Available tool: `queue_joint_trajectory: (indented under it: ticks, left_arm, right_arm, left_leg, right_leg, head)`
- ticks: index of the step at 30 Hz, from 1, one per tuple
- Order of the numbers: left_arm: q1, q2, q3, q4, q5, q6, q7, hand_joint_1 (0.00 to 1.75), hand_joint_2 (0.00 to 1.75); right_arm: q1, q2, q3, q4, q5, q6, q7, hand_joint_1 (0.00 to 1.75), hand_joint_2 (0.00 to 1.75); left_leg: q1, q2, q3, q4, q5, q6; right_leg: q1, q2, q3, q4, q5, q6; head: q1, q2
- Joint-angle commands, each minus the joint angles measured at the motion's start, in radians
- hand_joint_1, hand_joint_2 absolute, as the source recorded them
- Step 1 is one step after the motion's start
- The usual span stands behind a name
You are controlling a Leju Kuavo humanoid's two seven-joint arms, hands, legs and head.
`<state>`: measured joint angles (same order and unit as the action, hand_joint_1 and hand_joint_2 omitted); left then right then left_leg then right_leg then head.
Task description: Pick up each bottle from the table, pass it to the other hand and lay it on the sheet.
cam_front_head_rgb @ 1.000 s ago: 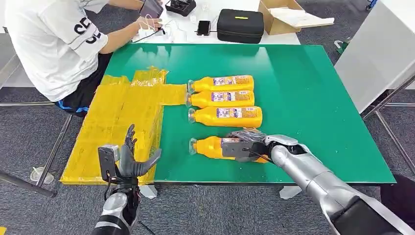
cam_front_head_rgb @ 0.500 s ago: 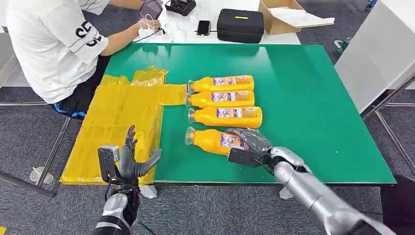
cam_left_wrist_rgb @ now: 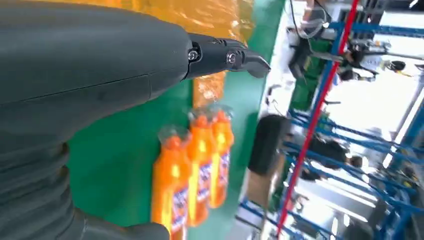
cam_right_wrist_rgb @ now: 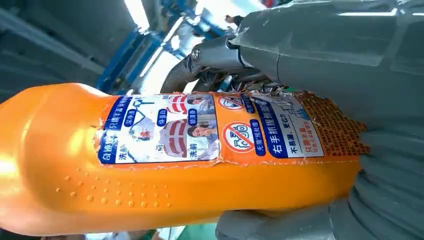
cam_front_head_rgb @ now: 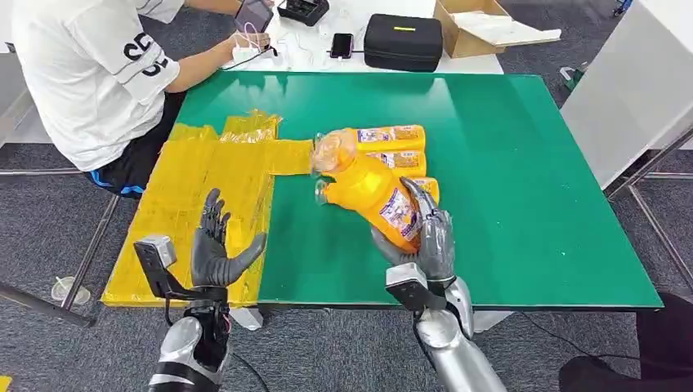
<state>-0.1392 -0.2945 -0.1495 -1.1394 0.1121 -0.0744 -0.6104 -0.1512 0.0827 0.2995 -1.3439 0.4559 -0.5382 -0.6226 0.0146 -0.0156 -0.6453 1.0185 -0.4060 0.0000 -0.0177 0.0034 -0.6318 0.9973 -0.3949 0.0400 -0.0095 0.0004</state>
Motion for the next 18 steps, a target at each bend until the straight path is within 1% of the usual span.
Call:
queue_joint_trajectory:
  ticks: [1, 2, 3, 5, 6, 7, 8, 10, 11, 13, 14, 15, 16, 18]
  left_arm:
    - [0.005, 0.047, -0.066, -0.055, 0.103, -0.125, 0.035, 0.00, 1.75]
    - [0.007, 0.047, -0.067, -0.058, 0.103, -0.125, 0.035, 0.00, 1.75]
    - [0.007, 0.047, -0.067, -0.058, 0.103, -0.125, 0.035, 0.00, 1.75]
    - [0.007, 0.047, -0.067, -0.058, 0.103, -0.125, 0.035, 0.00, 1.75]
    - [0.007, 0.047, -0.067, -0.058, 0.103, -0.125, 0.035, 0.00, 1.75]
    - [0.006, 0.048, -0.071, -0.058, 0.122, -0.151, 0.045, 0.00, 1.75]
    - [0.006, 0.054, -0.080, -0.059, 0.139, -0.183, 0.053, 0.00, 1.75]
    - [0.001, 0.059, -0.094, -0.050, 0.163, -0.229, 0.068, 0.00, 1.75]
    - [-0.003, 0.060, -0.101, -0.044, 0.163, -0.239, 0.071, 0.00, 1.75]
    - [-0.012, 0.060, -0.112, -0.023, 0.156, -0.240, 0.075, 0.00, 1.75]
    - [-0.018, 0.061, -0.117, -0.009, 0.155, -0.247, 0.079, 0.00, 1.75]
    - [-0.025, 0.060, -0.119, 0.008, 0.157, -0.253, 0.081, 0.00, 1.75]
    - [-0.036, 0.059, -0.122, 0.031, 0.152, -0.251, 0.081, 0.00, 1.75]
    - [-0.053, 0.060, -0.129, 0.066, 0.146, -0.262, 0.081, 0.00, 1.75]
  right_arm:
    - [0.003, 0.062, -0.118, 0.104, -0.046, 0.032, -0.021, 1.75, 1.75]
    - [0.003, 0.063, -0.121, 0.117, -0.050, 0.030, -0.035, 1.75, 1.75]
    - [0.003, 0.063, -0.121, 0.117, -0.050, 0.030, -0.035, 1.75, 1.75]
    - [0.003, 0.063, -0.121, 0.117, -0.050, 0.030, -0.035, 1.75, 1.75]
    - [0.003, 0.063, -0.121, 0.117, -0.050, 0.030, -0.035, 1.75, 1.75]
    - [0.000, 0.066, -0.121, 0.136, -0.055, 0.044, -0.032, 1.75, 1.75]
    - [-0.003, 0.071, -0.124, 0.165, -0.070, 0.083, -0.033, 1.75, 1.75]
    - [-0.011, 0.085, -0.112, 0.236, -0.069, 0.111, -0.060, 1.75, 1.75]
    - [-0.017, 0.096, -0.106, 0.268, -0.064, 0.116, -0.076, 1.75, 1.75]
    - [-0.027, 0.110, -0.063, 0.294, -0.055, 0.103, -0.076, 1.75, 1.75]
    - [-0.036, 0.115, -0.039, 0.308, -0.041, 0.092, -0.076, 1.75, 1.75]
    - [-0.045, 0.122, -0.015, 0.319, -0.041, 0.092, -0.076, 1.75, 1.75]
    - [-0.059, 0.129, 0.014, 0.341, -0.015, 0.069, -0.076, 1.75, 1.75]
    - [-0.083, 0.141, 0.052, 0.372, 0.011, 0.051, -0.076, 1.75, 1.75]
  left_leg:
    - [0.001, 0.003, 0.007, -0.001, -0.003, 0.000]
    - [0.001, 0.002, 0.004, -0.001, -0.001, 0.000]
    - [0.001, 0.002, 0.006, -0.001, -0.002, 0.000]
    - [0.000, 0.001, 0.003, -0.001, -0.001, 0.000]
    - [0.001, 0.003, 0.006, -0.001, -0.002, 0.000]
    - [0.001, 0.003, 0.008, -0.001, -0.003, 0.001]
    - [0.000, 0.002, 0.004, -0.001, -0.001, 0.000]
    - [0.000, 0.002, 0.004, -0.001, -0.001, 0.000]
    - [0.001, 0.003, 0.007, -0.001, -0.002, 0.001]
    - [0.000, 0.002, 0.004, -0.001, -0.001, 0.000]
    - [0.001, 0.004, 0.007, -0.001, -0.002, 0.000]
    - [0.001, 0.004, 0.004, -0.001, -0.001, 0.000]
    - [0.001, 0.005, 0.007, -0.001, -0.002, 0.000]
    - [0.001, 0.004, 0.004, -0.001, -0.001, 0.000]
  right_leg:
    - [0.002, 0.002, 0.006, -0.001, -0.002, -0.003]
    - [0.001, 0.001, 0.003, -0.001, -0.001, -0.002]
    - [0.001, 0.000, 0.005, -0.002, -0.001, -0.002]
    - [0.001, 0.000, 0.003, -0.001, 0.000, -0.001]
    - [0.002, 0.001, 0.006, -0.002, -0.001, -0.002]
    - [0.002, 0.001, 0.008, -0.002, -0.002, -0.002]
    - [0.001, 0.001, 0.003, -0.001, -0.001, -0.001]
    - [0.001, 0.001, 0.003, -0.001, 0.000, -0.001]
    - [0.001, 0.001, 0.007, -0.002, -0.001, -0.002]
    - [0.001, 0.001, 0.003, -0.001, 0.000, -0.001]
    - [0.002, 0.002, 0.006, -0.002, -0.001, -0.002]
    - [0.001, 0.003, 0.003, -0.001, 0.000, -0.002]
    - [0.002, 0.003, 0.006, -0.002, -0.001, -0.002]
    - [0.001, 0.003, 0.003, -0.001, 0.000, -0.002]
  head:
    - [0.000, 0.000]
    - [0.000, 0.000]
    - [0.000, 0.000]
    - [0.000, 0.000]
    - [0.000, 0.000]
    - [0.000, 0.000]
    - [0.000, 0.000]
    - [0.000, 0.000]
    - [0.000, 0.000]
    - [0.000, 0.000]
    - [0.000, 0.000]
    - [0.000, 0.000]
    - [0.000, 0.000]
    - [0.000, 0.000]
